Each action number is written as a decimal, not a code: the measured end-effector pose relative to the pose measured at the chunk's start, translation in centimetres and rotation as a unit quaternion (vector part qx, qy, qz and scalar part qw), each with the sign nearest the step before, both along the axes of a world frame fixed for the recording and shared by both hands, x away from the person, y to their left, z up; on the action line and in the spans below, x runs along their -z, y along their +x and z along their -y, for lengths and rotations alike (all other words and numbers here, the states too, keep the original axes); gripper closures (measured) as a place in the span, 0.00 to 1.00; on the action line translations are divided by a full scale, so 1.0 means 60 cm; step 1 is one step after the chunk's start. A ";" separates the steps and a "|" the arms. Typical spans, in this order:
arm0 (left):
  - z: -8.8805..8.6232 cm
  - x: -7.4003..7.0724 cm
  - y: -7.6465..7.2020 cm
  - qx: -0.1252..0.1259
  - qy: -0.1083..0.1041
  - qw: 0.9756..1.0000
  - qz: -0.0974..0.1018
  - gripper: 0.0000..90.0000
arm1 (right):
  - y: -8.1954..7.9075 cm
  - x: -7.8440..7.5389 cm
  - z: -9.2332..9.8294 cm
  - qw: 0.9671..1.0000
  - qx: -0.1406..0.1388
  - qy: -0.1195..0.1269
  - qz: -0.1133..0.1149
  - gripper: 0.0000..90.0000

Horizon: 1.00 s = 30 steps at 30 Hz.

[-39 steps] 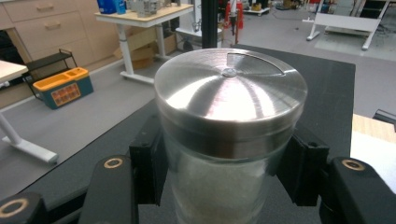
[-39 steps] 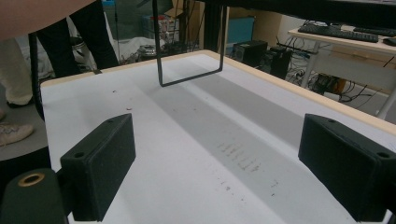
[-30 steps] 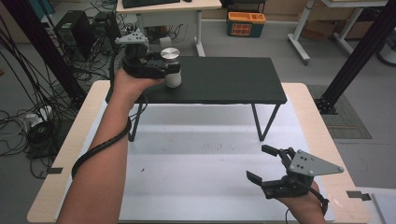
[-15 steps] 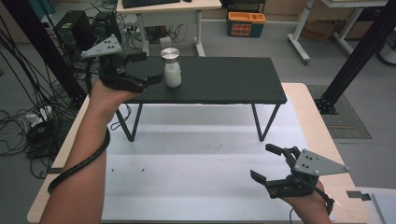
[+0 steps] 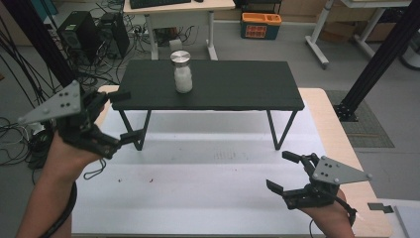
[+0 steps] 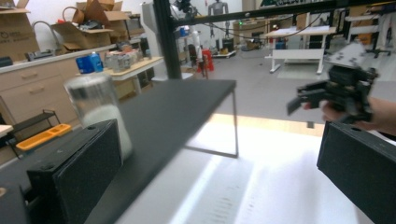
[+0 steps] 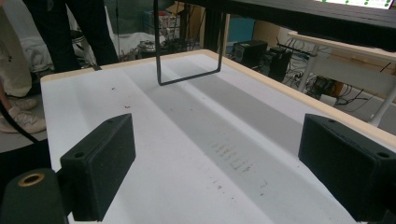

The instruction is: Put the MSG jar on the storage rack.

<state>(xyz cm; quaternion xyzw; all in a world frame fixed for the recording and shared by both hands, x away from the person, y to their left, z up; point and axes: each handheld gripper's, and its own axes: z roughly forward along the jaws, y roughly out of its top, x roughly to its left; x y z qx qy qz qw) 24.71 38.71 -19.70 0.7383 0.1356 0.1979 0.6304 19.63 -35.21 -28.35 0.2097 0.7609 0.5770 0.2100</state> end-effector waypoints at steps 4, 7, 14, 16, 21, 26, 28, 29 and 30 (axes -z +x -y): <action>-0.015 0.041 -0.027 -0.011 0.001 1.000 -0.017 0.00 | -0.002 0.002 0.003 1.000 0.001 -0.003 -0.004 0.12; -0.029 0.075 -0.039 -0.011 -0.007 0.999 -0.039 0.00 | -0.005 0.003 0.006 1.000 0.003 -0.005 -0.006 0.12; -0.043 0.119 -0.052 -0.011 0.004 0.996 -0.084 0.00 | -0.010 0.003 0.009 1.000 0.007 -0.011 -0.013 0.12; -0.044 0.121 -0.052 -0.010 0.004 0.996 -0.085 0.00 | -0.010 0.002 0.007 1.000 0.007 -0.011 -0.012 0.12; -0.041 0.119 -0.049 -0.007 0.005 0.996 -0.086 0.00 | -0.005 -0.003 -0.002 1.000 0.002 -0.012 -0.010 0.12; -0.039 0.119 -0.045 -0.004 0.010 0.996 -0.086 0.00 | 0.001 -0.002 -0.012 1.000 -0.003 -0.012 -0.011 0.12; -0.039 0.119 -0.044 -0.005 0.011 0.996 -0.086 0.00 | 0.001 -0.002 -0.014 1.000 -0.003 -0.014 -0.012 0.12; -0.039 0.119 -0.043 -0.005 0.012 0.996 -0.086 0.00 | 0.001 -0.002 -0.014 1.000 -0.003 -0.015 -0.012 0.12; -0.039 0.119 -0.043 -0.005 0.012 0.996 -0.085 0.00 | 0.001 -0.002 -0.014 1.000 -0.003 -0.015 -0.012 0.12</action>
